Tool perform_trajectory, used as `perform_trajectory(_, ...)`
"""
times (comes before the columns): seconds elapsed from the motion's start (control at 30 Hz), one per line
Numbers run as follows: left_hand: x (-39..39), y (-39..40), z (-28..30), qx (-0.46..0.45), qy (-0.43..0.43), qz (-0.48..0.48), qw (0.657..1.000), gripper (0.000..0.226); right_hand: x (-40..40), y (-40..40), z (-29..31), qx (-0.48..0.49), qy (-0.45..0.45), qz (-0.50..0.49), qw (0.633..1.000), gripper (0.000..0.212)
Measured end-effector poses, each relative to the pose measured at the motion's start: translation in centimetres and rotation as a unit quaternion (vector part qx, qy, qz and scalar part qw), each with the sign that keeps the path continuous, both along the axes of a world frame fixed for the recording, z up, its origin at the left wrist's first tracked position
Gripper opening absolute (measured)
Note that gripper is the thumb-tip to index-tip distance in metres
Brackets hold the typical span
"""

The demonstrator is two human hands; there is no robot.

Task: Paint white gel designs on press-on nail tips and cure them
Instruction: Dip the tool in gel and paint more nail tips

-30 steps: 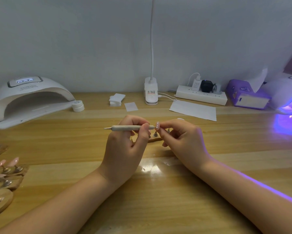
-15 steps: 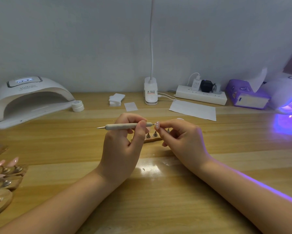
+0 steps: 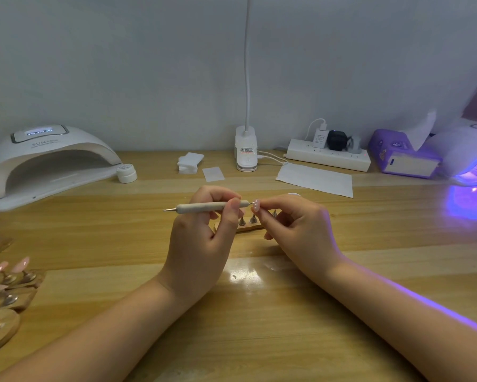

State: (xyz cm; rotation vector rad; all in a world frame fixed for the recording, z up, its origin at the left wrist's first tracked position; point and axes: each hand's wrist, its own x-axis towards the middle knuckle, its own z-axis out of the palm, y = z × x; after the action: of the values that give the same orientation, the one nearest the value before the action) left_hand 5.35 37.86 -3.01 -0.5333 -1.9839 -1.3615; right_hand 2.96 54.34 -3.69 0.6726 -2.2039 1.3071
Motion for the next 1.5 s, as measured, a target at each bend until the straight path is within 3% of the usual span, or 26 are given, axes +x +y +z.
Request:
perform_trajectory(0.67,0.03,-0.06,0.04,-0.021,0.006,-0.002,1.000,0.009,-0.01,0.05,-0.10,-0.006,0.011,0.001,1.000,0.014)
perform_trajectory(0.9,0.18,-0.06,0.25,0.009,0.028,-0.015,0.999,0.010,-0.10,0.13,-0.17,-0.008,0.017,-0.001,1.000,0.014)
perform_trajectory(1.5,-0.07,-0.13,0.00,-0.033,0.060,-0.022,0.997,0.015,-0.11,0.05,-0.17,-0.016,0.024,-0.010,1.000,0.014)
